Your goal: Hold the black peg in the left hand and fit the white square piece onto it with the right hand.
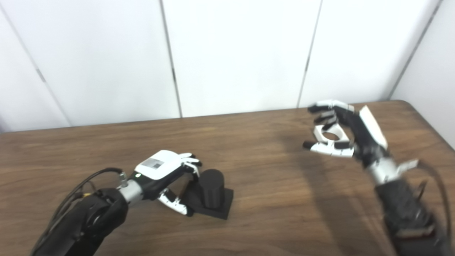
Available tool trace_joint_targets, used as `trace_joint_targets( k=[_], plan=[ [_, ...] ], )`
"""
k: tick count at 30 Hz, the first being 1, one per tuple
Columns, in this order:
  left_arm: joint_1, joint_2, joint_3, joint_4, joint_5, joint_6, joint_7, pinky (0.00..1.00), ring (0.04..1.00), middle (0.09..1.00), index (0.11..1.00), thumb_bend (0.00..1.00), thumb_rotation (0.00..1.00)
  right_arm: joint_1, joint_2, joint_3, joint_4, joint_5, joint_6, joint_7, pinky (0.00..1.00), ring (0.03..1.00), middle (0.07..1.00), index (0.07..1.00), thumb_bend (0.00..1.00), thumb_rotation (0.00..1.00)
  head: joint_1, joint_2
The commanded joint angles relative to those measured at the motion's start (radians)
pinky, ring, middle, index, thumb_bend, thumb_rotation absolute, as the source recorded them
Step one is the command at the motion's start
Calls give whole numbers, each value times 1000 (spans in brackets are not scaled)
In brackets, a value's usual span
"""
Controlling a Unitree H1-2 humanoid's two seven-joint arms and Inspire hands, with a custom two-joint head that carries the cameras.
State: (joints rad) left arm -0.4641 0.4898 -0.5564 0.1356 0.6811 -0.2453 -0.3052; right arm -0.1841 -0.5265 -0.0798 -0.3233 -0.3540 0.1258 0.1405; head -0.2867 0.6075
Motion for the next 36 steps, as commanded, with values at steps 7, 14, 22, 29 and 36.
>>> trace_joint_targets(
  k=[7, 14, 22, 29, 36],
  plan=[
    [60, 37, -45, 33, 41, -50, -53, 786, 917, 881, 489, 524, 65, -140, -253, 49, 26, -111, 40, 192, 698, 833, 839, 753, 738, 179, -60, -24],
    [66, 48, -36, 45, 38, -72, -35, 775, 904, 869, 488, 524, 62, -224, -377, 139, 100, -158, 63, 366, 903, 978, 930, 842, 874, 336, -96, -41],
    [77, 58, -20, 56, 25, -108, -18, 747, 886, 860, 488, 524, 59, -347, -428, 236, 189, -225, 118, 534, 998, 1000, 990, 936, 1000, 402, -131, -60],
    [87, 72, -14, 59, 22, -115, -15, 753, 885, 862, 489, 524, 59, -429, -399, 304, 291, -324, 126, 557, 1000, 1000, 997, 953, 988, 360, -146, -69],
    [91, 73, -12, 65, 17, -117, -9, 757, 892, 867, 488, 524, 59, -473, -355, 338, 372, -380, 130, 554, 991, 1000, 1000, 978, 959, 363, -140, -65]
  ],
)
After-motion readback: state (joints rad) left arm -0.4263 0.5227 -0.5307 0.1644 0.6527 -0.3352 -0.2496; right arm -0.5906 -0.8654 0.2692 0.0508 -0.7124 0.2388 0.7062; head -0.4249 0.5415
